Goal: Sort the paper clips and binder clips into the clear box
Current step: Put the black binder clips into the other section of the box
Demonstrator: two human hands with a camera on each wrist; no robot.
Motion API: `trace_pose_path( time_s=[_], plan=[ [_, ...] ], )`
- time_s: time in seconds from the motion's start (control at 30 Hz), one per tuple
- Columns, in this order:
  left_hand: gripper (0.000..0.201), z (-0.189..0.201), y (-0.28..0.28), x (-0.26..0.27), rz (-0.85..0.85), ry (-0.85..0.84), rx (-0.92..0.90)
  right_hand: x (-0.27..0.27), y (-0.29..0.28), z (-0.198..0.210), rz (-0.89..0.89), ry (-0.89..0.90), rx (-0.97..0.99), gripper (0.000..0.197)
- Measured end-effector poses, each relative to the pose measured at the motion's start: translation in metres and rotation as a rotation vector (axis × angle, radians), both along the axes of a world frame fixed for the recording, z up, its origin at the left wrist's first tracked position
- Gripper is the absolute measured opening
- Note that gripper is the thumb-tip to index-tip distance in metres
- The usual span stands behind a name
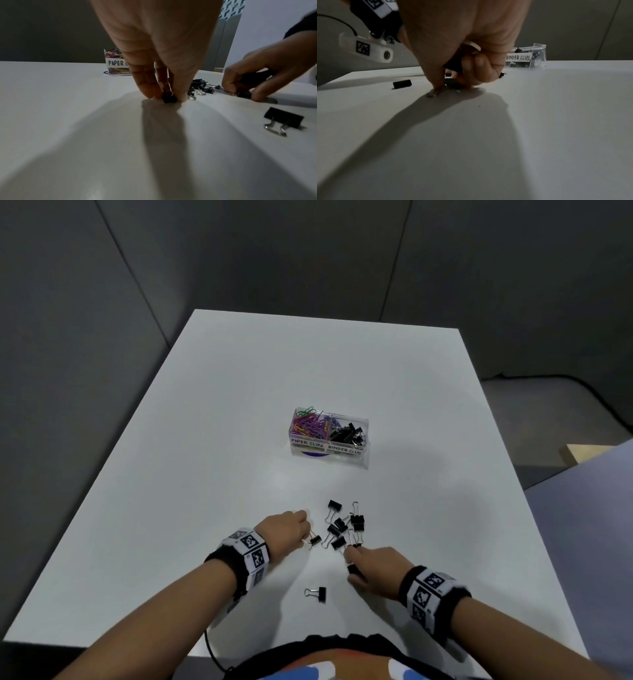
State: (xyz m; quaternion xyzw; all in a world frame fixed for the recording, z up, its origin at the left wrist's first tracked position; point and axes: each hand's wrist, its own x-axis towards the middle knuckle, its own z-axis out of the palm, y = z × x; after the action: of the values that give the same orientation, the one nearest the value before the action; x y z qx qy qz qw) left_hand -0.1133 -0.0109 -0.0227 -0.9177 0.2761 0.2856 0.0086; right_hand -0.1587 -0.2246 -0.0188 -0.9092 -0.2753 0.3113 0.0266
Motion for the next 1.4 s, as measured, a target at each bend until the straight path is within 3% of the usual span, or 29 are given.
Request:
trace_pose_path(
  time_s=[0.17,0.4,0.57,0.73,0.8,0.9,0.97,1.07,1.2,1.4],
  plan=[
    [0.032,0.003,-0.003,0.000,0.029,-0.029,0.028,0.002,0.001,-0.002,0.033,-0.065,0.017,0.029],
    [0.037,0.001,0.006,0.000,0.013,-0.022,0.105,0.011,-0.004,0.001,-0.127,0.011,0.075,0.009],
    [0.028,-0.001,0.005,-0.002,0.014,-0.029,-0.001,0.018,-0.011,0.006,-0.212,-0.057,0.040,0.022],
    [0.029,-0.001,-0.011,-0.023,-0.056,0.062,-0.150,0.029,-0.014,0.008,-0.330,-0.101,0.046,0.022],
    [0.028,0.001,-0.019,-0.035,-0.081,0.091,-0.160,0.033,-0.010,0.005,-0.404,-0.077,0.042,0.025],
    [0.045,-0.001,-0.029,-0.047,-0.136,0.120,-0.086,0.033,-0.003,-0.001,-0.451,-0.009,0.015,0.043],
    [0.042,-0.003,-0.031,-0.048,-0.148,0.113,-0.064,0.029,0.000,-0.005,-0.449,0.012,0.000,0.052],
    [0.034,-0.006,-0.029,-0.045,-0.156,0.100,-0.089,0.026,0.003,-0.007,-0.479,0.026,0.045,0.047],
    [0.036,-0.008,-0.025,-0.038,-0.041,0.177,-0.187,0.029,0.006,-0.009,-0.541,0.047,0.109,0.034],
    [0.031,-0.011,-0.022,-0.029,0.055,0.245,-0.265,0.037,0.009,-0.007,-0.579,0.113,0.122,0.032]
  ],
)
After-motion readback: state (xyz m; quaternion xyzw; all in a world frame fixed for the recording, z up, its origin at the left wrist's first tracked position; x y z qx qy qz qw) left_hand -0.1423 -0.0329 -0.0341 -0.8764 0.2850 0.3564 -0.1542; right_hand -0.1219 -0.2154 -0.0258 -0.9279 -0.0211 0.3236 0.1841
